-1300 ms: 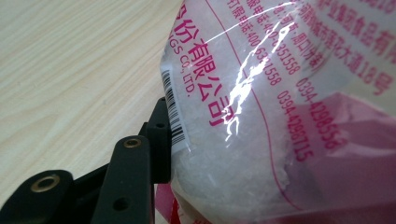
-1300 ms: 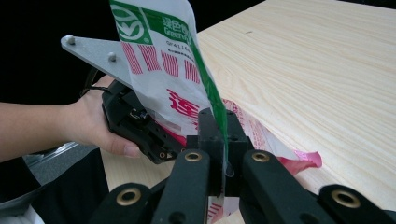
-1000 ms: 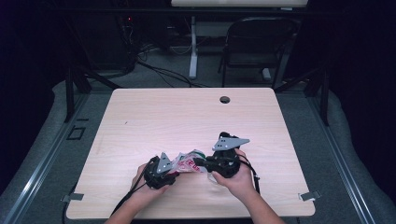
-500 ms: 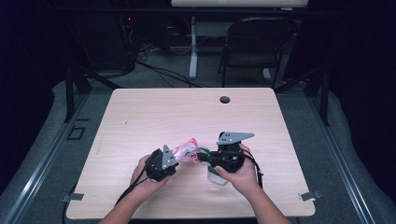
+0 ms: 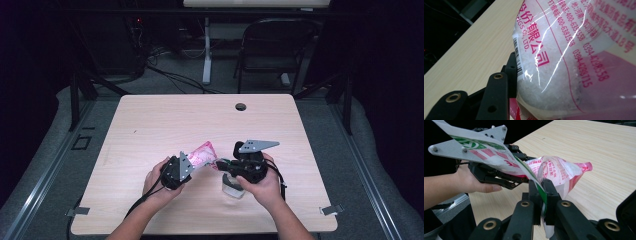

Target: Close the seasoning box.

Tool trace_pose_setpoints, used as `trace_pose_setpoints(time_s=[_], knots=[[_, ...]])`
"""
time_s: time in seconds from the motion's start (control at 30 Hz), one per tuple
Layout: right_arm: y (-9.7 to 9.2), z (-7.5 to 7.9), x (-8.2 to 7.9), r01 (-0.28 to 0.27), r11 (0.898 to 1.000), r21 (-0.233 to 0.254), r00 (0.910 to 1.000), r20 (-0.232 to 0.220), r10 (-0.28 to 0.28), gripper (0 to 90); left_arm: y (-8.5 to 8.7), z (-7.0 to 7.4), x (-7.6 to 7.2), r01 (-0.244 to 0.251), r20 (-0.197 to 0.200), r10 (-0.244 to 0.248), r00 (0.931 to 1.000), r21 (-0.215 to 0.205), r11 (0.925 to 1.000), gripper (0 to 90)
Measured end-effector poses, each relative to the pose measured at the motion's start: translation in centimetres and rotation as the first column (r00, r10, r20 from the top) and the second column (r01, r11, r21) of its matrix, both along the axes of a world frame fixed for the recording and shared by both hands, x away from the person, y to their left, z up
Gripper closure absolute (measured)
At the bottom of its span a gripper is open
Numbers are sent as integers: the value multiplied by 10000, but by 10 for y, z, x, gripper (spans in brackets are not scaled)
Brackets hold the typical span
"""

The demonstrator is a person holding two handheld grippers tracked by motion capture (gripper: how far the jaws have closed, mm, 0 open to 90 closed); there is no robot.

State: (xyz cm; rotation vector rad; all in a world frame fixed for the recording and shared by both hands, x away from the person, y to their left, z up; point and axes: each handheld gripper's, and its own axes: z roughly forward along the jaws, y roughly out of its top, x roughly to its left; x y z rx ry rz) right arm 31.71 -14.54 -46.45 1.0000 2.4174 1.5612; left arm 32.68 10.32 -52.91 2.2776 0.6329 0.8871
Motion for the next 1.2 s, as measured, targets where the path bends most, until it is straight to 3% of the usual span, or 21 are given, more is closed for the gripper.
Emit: trace_pose_setpoints(time_s=[0.33,0.9,1.2], knots=[[-7,-2,-4,175,9998,-64,9998,66,-175,880,-6,-2,-1,-39,723,12,9974,368,9993,611],[-18,-8,-10,603,9981,-117,9981,114,-601,897,-20,-2,2,53,1434,-163,9895,772,9970,615],[-25,-14,-10,809,9967,109,9962,-333,-805,900,-26,1,3,-38,1684,-126,9856,965,9953,618]])
